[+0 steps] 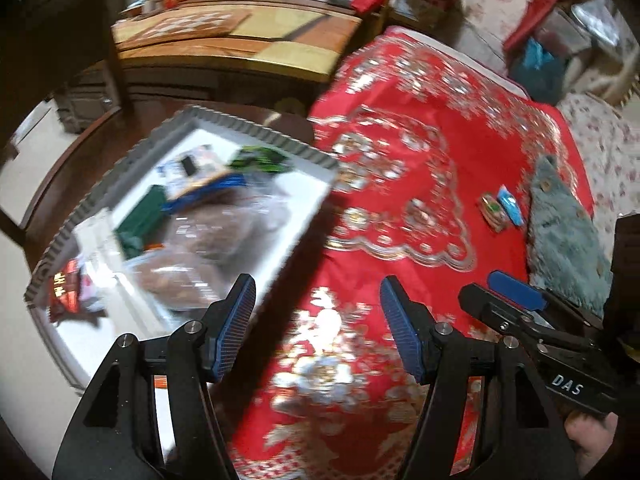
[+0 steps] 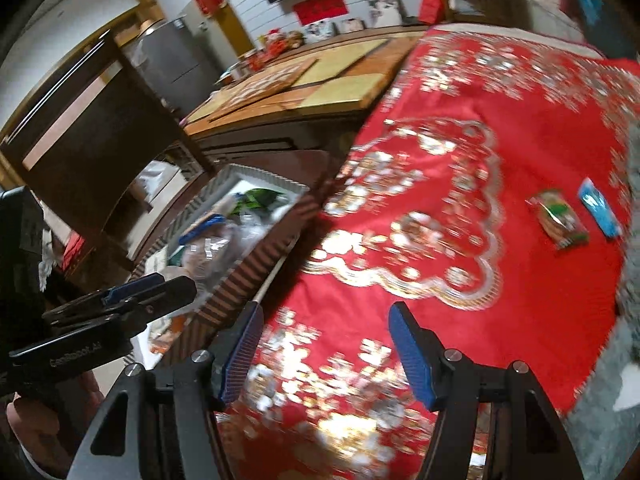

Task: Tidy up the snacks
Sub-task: 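Move both tools back over the bedspread toward the remaining small snacks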

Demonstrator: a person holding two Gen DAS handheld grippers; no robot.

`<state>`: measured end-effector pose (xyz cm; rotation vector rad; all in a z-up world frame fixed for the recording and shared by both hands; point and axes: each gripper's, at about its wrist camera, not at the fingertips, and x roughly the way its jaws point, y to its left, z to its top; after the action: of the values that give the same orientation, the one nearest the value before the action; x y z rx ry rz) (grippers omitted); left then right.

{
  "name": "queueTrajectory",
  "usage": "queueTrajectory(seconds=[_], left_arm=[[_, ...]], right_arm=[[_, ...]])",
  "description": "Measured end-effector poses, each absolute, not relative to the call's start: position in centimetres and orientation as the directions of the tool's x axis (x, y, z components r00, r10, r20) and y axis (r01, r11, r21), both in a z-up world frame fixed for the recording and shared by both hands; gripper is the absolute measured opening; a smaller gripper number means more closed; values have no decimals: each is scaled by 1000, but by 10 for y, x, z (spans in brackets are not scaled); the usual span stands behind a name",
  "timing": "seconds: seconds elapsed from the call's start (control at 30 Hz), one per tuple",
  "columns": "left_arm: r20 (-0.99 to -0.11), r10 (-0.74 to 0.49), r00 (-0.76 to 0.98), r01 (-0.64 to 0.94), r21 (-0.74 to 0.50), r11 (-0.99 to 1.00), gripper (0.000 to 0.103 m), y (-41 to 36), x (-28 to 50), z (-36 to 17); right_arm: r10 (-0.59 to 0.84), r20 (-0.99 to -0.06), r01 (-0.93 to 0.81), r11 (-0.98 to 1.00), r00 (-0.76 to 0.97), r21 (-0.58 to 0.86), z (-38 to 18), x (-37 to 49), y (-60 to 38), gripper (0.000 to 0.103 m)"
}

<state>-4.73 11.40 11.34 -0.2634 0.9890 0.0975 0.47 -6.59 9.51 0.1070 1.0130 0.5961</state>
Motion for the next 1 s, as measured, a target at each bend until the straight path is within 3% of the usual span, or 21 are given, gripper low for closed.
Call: queueTrajectory(seconds=[0.27, 0.53, 0.83, 0.93, 1.0], left_arm=[[-853, -119, 508, -129, -212, 969, 65, 75, -22, 99], [-878, -133, 460, -105, -202, 974, 65, 58, -1, 81], [-894, -131, 429, -140, -209, 968, 65, 67, 16, 64], [-890, -126, 439, -153, -212, 965, 65, 72, 16, 66], [-887, -124, 445, -161, -215, 963, 65, 75, 16, 67]], right_arm=[[461, -790, -335, 879, 404, 341, 72, 21, -128, 64], [337, -827, -238, 938, 449, 253, 58, 95, -200, 67], [269, -887, -343, 929, 374, 137, 27, 187, -194, 72], [266, -905, -369, 920, 332, 135, 13, 194, -186, 48], [289, -894, -402, 905, 342, 139, 17, 183, -178, 48]])
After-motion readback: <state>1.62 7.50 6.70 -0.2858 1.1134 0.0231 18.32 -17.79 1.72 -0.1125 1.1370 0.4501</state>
